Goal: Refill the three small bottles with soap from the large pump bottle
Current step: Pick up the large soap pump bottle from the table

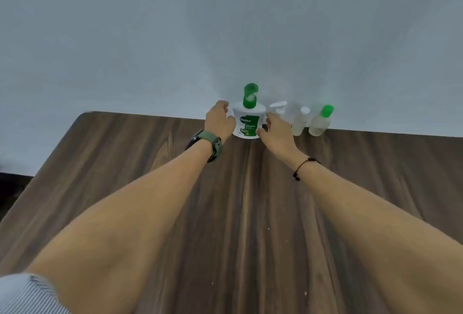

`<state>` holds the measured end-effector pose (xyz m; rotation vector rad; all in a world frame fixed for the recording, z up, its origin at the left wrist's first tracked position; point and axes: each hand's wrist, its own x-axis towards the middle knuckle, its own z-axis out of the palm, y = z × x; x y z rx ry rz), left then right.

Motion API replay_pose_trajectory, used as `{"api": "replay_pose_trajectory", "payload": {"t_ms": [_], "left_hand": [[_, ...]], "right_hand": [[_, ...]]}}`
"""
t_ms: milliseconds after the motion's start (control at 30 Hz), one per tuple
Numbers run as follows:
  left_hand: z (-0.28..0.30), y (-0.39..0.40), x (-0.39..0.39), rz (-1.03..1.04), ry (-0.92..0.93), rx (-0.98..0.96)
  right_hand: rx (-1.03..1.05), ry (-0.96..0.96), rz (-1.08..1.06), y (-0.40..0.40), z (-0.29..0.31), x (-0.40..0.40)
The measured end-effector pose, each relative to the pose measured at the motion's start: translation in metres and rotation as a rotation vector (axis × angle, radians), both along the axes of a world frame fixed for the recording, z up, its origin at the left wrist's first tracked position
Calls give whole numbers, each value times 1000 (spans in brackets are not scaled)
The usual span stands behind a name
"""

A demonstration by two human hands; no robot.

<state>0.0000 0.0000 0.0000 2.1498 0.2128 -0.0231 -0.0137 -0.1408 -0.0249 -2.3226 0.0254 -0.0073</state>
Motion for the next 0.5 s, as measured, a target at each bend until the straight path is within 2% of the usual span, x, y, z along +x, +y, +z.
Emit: {"api": "replay_pose_trajectory", "payload": {"t_ms": [167,300,500], "left_hand": [[-21,-7,17,-60,18,40],[-33,-6,17,-46,-54,14],[-26,-3,-26,-68,-51,4]], "right_hand": [[11,24,-122,11,-26,21],[28,10,-209,17,-30,27],[4,21,-158,14,-21,-15]]}}
